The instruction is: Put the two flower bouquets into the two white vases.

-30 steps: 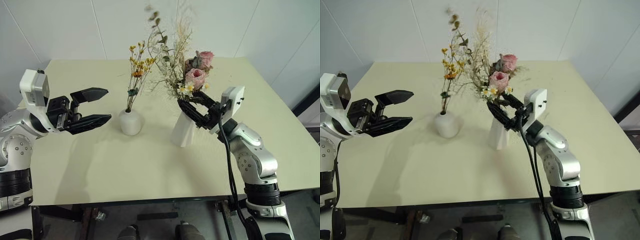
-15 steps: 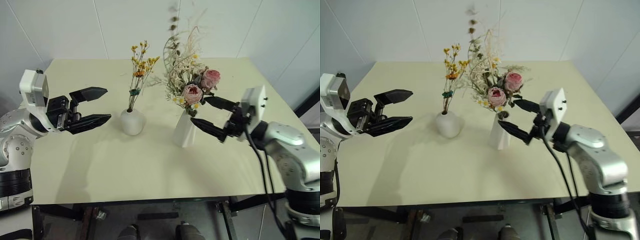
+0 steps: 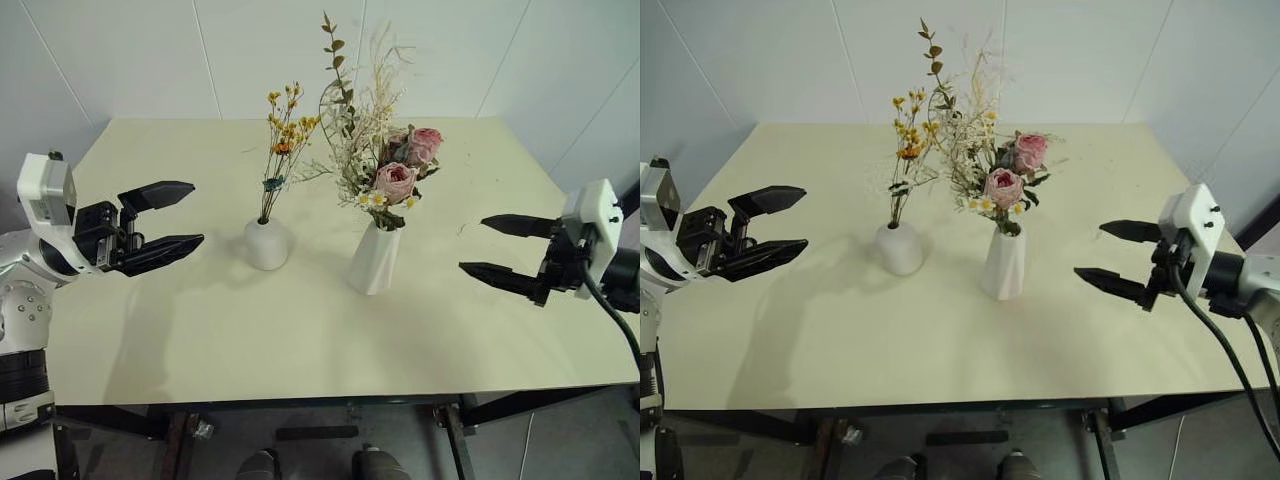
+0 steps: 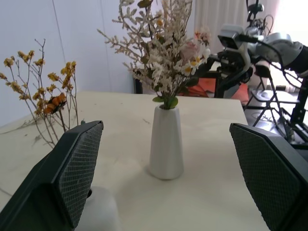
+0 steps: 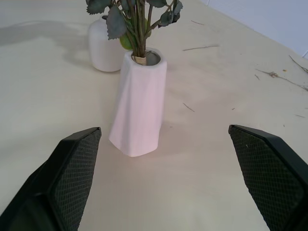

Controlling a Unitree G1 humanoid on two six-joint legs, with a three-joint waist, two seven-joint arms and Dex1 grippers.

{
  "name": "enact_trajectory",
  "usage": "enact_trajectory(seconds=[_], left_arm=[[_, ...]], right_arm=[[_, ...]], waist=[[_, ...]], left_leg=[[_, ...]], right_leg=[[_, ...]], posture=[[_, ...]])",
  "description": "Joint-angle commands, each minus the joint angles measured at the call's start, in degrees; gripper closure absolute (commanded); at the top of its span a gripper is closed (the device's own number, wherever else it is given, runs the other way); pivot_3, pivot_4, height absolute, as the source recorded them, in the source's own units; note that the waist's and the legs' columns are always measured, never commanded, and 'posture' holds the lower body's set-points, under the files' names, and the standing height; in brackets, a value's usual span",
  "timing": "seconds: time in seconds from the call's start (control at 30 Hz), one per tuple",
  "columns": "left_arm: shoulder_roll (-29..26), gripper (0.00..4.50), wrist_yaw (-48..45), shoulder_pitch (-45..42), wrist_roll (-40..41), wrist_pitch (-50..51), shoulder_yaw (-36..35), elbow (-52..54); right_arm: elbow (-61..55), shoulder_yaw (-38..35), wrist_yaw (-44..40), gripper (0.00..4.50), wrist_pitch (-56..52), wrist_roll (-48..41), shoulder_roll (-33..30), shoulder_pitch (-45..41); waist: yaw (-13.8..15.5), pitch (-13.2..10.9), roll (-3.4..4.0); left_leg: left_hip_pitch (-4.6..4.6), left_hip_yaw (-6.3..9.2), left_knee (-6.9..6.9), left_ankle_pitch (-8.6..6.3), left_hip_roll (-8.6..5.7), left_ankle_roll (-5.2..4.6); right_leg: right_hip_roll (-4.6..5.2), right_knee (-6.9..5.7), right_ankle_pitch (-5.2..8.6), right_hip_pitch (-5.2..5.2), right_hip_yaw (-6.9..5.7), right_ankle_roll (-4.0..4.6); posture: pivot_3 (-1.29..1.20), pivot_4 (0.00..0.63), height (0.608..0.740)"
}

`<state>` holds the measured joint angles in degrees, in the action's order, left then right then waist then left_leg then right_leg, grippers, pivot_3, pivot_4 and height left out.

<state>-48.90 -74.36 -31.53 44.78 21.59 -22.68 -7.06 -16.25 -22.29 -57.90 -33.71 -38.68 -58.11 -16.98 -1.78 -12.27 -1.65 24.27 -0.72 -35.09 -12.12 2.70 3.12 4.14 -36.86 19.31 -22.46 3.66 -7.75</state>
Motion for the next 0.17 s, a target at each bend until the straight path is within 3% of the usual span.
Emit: enact_trajectory(seconds=[0.03, 0.17], left_arm=[[-2.8, 0.0, -1.5, 0.5, -2.0, -2.9, -2.3, -2.1], [-2.6, 0.0, -1.8, -2.1, -2.6, -4.2, -1.3, -3.7]], right_arm=[[-3.6, -4.5, 0.1, 0.02, -0.4, -1.4, -0.7, 2.3], [-1.6, -3.2, 0.4, 0.02, 1.0, -0.8, -0.5, -0.1]], waist=[[0.0, 0.0, 0.0], [0.0, 0.0, 0.0]], left_leg=[[0.01, 0.0, 0.03, 0.0, 0.0, 0.0], [0.01, -0.03, -0.02, -0.02, 0.0, 0.01]], right_leg=[[0.0, 0.02, 0.01, -0.01, 0.0, 0.01], [0.01, 0.03, 0.0, 0.01, 0.0, 0.0]], posture=[[0.0, 0.15, 0.74], [0.0, 0.15, 0.74]])
